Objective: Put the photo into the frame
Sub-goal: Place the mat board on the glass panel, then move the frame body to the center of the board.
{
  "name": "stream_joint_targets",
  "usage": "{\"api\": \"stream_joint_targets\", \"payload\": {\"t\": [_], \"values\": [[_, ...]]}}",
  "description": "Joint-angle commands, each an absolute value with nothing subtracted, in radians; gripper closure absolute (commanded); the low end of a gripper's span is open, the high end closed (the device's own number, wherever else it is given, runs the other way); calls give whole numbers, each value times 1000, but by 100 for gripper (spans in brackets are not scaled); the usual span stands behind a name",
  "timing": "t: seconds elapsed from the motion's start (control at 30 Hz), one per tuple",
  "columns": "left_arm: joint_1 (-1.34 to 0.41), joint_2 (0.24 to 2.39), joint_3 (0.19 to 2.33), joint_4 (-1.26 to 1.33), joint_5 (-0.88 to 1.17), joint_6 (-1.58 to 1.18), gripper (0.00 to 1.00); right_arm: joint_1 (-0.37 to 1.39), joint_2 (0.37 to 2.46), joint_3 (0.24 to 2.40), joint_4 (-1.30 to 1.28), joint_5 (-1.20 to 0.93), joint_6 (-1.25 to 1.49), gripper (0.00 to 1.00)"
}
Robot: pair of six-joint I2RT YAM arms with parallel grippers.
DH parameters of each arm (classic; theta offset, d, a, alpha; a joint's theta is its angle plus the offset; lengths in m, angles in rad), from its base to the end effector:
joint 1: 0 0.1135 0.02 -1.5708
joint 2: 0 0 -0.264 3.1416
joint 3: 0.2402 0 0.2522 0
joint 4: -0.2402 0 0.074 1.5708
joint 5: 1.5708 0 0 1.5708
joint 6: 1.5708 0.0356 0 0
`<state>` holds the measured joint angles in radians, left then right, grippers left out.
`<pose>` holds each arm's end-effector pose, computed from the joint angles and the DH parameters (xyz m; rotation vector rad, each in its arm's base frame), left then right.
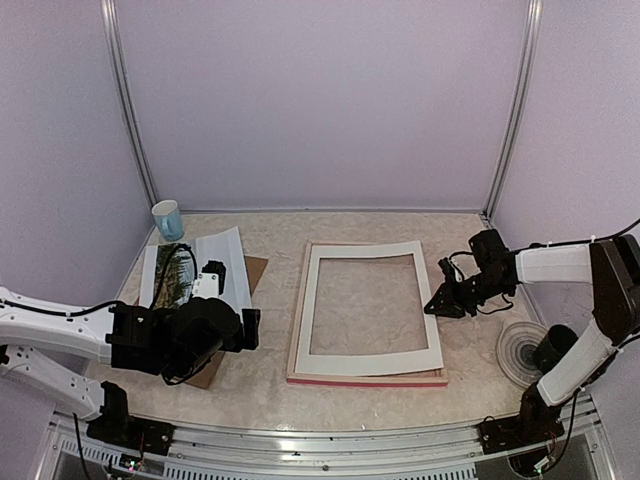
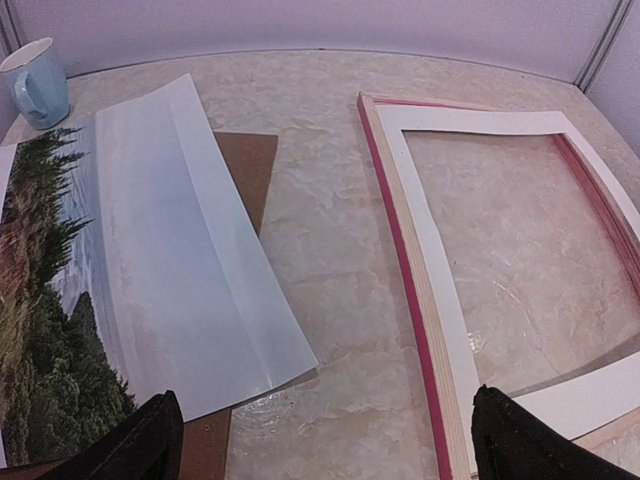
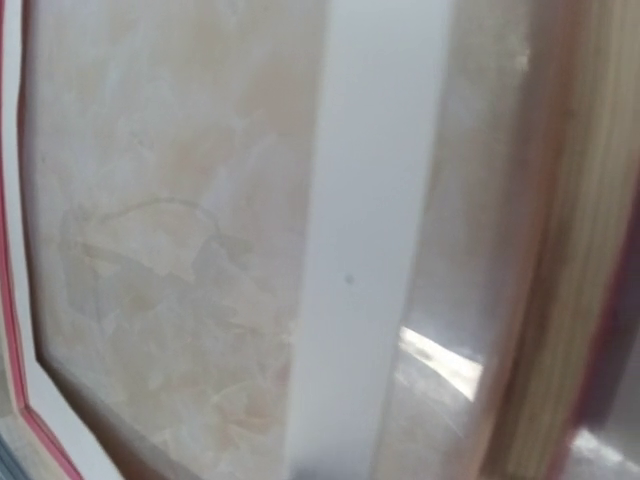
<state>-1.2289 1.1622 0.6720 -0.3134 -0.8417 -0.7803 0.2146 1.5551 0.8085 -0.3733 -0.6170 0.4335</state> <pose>0.1012 -0.2052 0.2230 0.0947 2.0752 -0.2055 0.2705 0.0800 0.1624 0.1000 2.7385 1.0252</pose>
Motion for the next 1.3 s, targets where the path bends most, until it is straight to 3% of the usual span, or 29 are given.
{"api": "stream_joint_targets", "payload": {"t": [0.0,0.7,1.27], "values": [[-1220,1169,664,-296,-834,-783,1,213,1536,834,-401,-575,426,79],[-1220,1199,684,-310,-830,-798,1,227,1455,861,-480,-386,416,54],[-1218,1258,732,-319,-819,-810,1,258,1541,826,-370,-283,461,59]]}}
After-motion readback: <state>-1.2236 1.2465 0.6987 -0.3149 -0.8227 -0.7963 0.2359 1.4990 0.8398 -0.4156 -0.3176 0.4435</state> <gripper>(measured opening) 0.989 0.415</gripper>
